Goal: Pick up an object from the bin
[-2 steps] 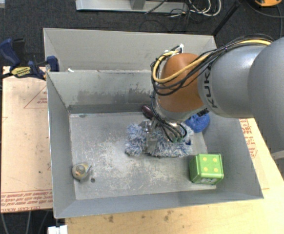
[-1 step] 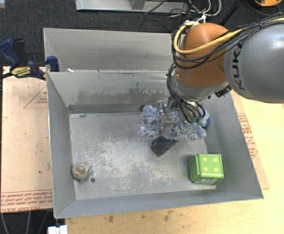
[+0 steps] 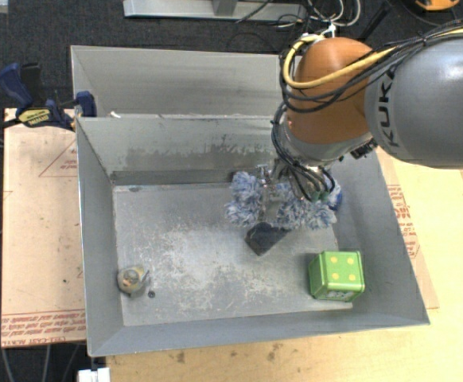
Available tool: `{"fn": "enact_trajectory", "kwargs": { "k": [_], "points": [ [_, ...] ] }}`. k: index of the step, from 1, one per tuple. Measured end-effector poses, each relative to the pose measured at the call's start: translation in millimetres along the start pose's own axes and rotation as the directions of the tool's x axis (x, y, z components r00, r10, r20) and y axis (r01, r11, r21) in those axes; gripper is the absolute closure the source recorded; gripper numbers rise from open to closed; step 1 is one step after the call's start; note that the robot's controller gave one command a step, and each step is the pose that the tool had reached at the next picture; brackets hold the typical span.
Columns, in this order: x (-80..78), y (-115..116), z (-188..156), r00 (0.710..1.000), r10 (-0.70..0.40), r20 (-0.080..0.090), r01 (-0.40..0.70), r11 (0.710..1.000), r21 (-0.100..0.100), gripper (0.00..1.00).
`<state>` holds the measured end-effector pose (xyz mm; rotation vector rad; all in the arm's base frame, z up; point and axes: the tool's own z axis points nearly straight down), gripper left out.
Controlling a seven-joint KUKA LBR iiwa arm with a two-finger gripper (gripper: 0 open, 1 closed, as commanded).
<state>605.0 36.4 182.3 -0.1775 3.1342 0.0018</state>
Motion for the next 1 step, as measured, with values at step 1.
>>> {"fn": "enact_trajectory", "kwargs": {
  "k": [1],
  "points": [
    [28.6, -2.4, -42.6, 1.000, 0.000, -0.007, 0.000, 1.000, 0.000, 1.00]
  ]
}}
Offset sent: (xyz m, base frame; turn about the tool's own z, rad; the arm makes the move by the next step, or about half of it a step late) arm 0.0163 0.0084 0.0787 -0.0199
